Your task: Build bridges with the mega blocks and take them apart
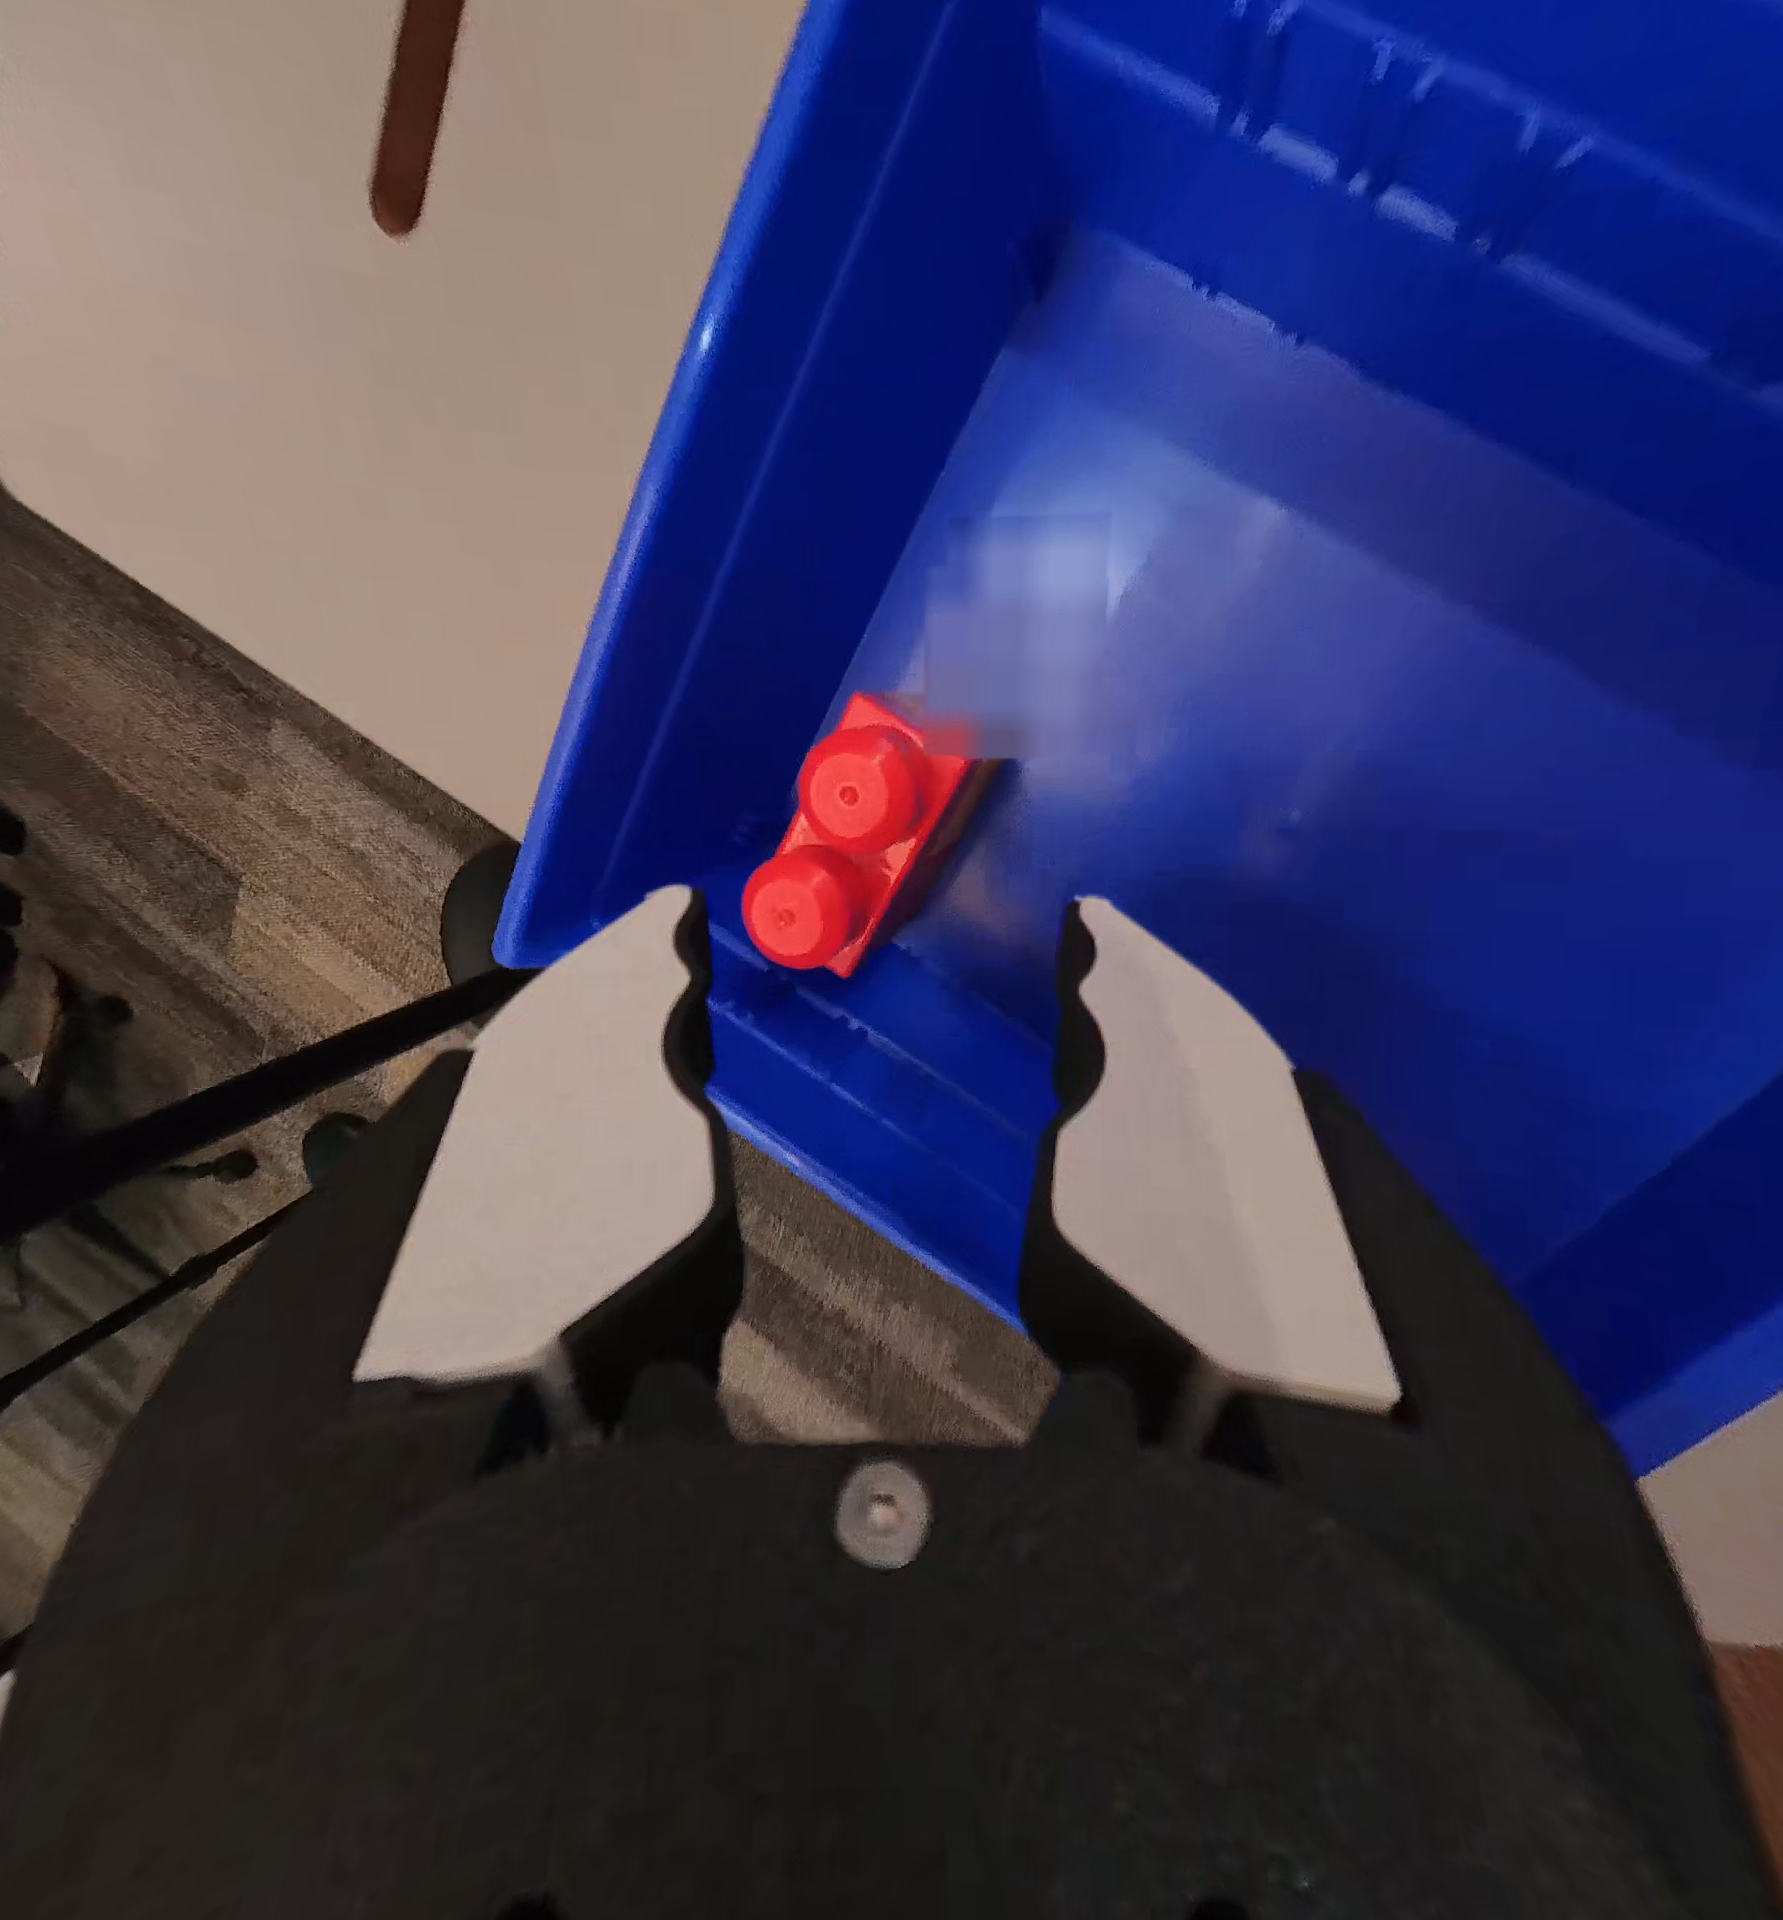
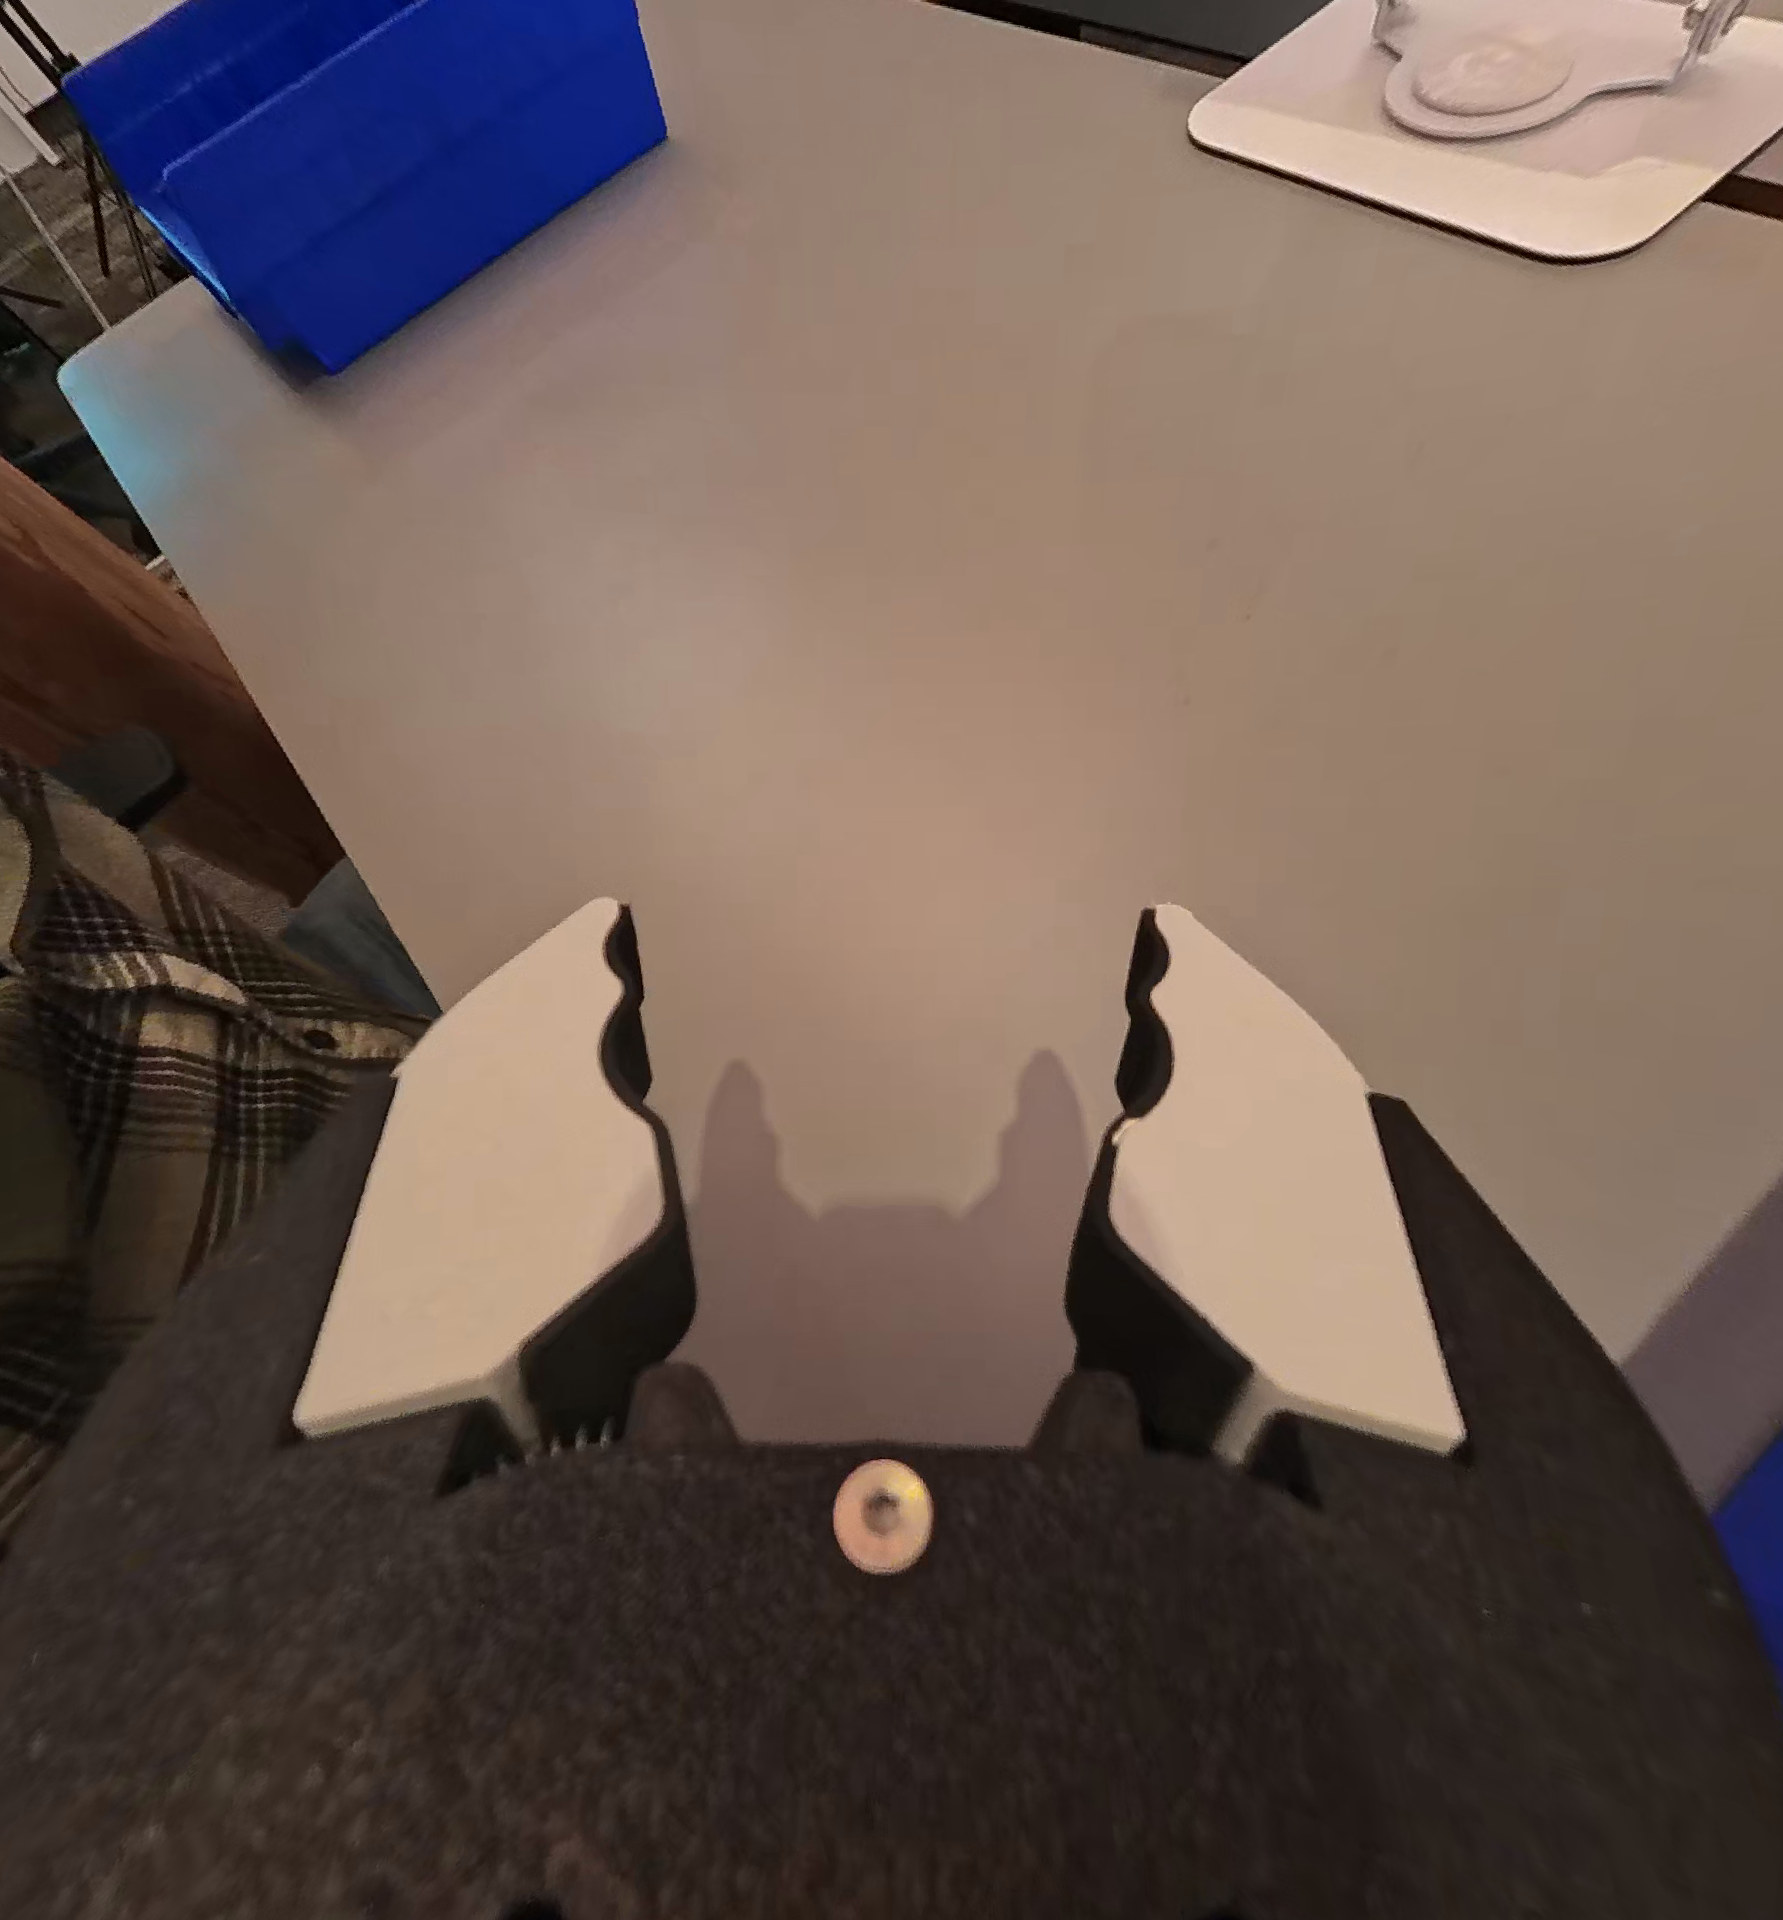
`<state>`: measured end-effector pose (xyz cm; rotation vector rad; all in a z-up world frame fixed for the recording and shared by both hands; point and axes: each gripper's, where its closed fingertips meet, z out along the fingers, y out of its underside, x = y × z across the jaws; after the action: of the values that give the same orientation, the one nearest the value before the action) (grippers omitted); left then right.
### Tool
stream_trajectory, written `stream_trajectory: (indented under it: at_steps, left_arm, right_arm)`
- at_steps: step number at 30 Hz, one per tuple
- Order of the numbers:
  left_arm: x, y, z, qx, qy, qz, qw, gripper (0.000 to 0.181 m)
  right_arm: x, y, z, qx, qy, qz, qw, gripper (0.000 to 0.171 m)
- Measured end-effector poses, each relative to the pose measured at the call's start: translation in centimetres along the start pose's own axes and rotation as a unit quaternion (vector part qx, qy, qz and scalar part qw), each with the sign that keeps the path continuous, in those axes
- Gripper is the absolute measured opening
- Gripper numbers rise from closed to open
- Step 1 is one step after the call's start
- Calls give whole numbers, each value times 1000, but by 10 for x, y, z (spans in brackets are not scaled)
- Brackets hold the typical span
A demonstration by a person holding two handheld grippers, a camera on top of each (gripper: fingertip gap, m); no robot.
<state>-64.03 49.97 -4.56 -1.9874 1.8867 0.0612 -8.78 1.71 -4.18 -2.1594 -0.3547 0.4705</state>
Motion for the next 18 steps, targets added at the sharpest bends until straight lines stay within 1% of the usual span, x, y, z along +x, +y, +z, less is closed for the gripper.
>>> stream_trajectory:
  at_steps: [2, 10, 16, 18]
  left_arm:
    - [-2, 5, 9, -25, 9, 13, 1000, 66]
    - [-10, 13, 39, -73, 28, 33, 996, 66]
    - [-12, 22, 53, -105, 34, 33, 993, 64]
    - [-14, 23, 56, -113, 26, 38, 993, 63]
  right_arm:
    - [0, -3, 2, 1, 0, 2, 1000, 89]
    - [-6, -6, 11, -16, -6, -2, 1000, 89]
    - [-7, -10, 12, -17, -8, -7, 1000, 89]
    - [-8, -9, 13, -20, -10, -9, 1000, 89]
